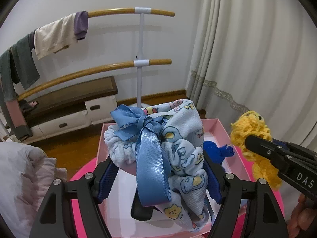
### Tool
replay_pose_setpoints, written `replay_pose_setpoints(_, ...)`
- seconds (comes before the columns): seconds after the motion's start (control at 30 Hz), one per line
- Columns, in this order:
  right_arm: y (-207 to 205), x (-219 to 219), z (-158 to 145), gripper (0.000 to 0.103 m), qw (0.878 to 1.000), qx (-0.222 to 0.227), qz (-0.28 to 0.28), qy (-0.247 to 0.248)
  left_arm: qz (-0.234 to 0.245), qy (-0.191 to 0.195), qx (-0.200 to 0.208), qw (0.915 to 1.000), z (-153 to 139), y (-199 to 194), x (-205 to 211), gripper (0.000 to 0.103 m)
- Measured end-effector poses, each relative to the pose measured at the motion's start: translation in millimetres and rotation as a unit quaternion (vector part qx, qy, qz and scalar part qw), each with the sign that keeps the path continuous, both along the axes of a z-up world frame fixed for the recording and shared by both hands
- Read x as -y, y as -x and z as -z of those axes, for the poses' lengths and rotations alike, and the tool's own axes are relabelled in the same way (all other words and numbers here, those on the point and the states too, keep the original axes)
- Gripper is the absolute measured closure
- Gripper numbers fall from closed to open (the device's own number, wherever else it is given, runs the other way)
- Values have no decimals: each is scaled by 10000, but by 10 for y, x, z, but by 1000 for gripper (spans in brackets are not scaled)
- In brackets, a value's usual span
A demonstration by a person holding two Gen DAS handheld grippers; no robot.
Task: Organize soft objects
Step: 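Carry the cloth bundle and yellow toy into the pink box and open both tools, then lift both tools out of the box back over the table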
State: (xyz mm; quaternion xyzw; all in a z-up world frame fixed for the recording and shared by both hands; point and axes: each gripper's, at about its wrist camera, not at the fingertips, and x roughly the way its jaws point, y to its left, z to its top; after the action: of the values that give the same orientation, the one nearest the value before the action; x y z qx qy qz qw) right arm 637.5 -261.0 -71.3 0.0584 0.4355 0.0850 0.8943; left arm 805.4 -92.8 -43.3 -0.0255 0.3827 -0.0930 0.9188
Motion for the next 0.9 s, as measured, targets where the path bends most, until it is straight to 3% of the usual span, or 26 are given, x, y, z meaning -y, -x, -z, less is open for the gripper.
replay_pose_setpoints(0.23, -69, -5, 99, 80, 9999, -123, 56, -16, 60, -37, -141, 9999, 140, -228, 79, 26)
replay_pose_setpoints(0.37, -110, 2, 151, 77, 9998, -195, 97, -23, 109, -119, -239, 9996, 201, -337, 124, 19)
replay_pose_setpoints(0.47, -122, 13, 192, 67, 9996, -236, 134, -29, 55, -253, -206, 9995, 219, -369, 140, 6)
replay_pose_setpoints(0.57, -106, 44, 225, 65, 9994, -268, 187, -78, -51, -388, -121, 9992, 213, -369, 111, 2)
replay_pose_setpoints(0.67, -53, 70, 226, 40, 9994, -237, 236, -124, -126, -421, -75, 9990, 197, -342, 44, 0)
replay_pose_setpoints(0.73, -2, 81, 200, 5, 9993, -173, 305, -135, -181, -474, -2, 9987, 186, -289, 1, 0)
replay_pose_setpoints(0.77, 18, 85, 184, 0, 9992, -133, 333, -147, -195, -474, 27, 9987, 172, -249, -28, 0)
replay_pose_setpoints(0.9, 149, 95, 72, 0, 9988, 49, 485, -66, -344, -671, 209, 9969, 123, 8, -67, 0)
